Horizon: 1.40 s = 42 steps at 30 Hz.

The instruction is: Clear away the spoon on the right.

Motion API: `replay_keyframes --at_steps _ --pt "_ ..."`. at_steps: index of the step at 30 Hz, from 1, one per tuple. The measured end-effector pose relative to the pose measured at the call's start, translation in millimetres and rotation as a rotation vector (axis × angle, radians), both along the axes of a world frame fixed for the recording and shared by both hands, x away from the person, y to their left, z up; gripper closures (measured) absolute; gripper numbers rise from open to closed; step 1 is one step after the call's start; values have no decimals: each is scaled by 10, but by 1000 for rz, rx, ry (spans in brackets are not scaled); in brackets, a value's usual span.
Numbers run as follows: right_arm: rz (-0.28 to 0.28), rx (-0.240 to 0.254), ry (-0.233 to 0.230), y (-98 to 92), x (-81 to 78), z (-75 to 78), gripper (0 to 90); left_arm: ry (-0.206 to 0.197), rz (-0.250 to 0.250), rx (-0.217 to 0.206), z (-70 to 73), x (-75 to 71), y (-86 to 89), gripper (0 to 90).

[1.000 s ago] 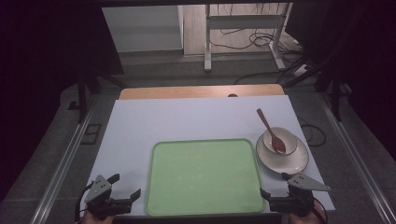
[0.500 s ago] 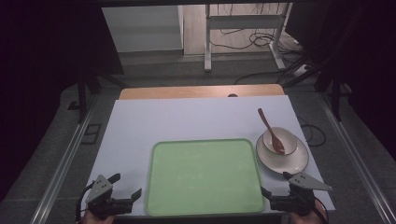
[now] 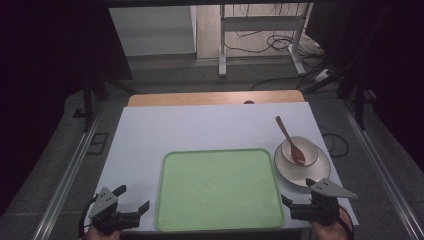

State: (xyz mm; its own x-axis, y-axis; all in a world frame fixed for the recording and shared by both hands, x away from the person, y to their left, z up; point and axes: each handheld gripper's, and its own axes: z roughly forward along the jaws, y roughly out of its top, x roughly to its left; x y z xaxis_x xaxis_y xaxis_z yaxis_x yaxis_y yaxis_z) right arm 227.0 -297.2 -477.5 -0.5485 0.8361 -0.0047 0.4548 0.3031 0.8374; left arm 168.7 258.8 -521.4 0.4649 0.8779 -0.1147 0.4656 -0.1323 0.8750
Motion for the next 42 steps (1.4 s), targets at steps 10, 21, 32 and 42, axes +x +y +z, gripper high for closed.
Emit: replay_keyframes --at_steps 10,21,32,42 --pt "11 -3 -6 42 60 62 10 10 1 -3 -6 6 3 12" --pt "15 8 10 78 140 117 15 13 -1 -2 -13 11 -2 12" --pt "2 -1 7 92 252 169 15 15 -3 -3 -19 15 -4 12" --pt "-10 1 12 134 346 226 18 20 -4 -5 -27 21 -7 12"
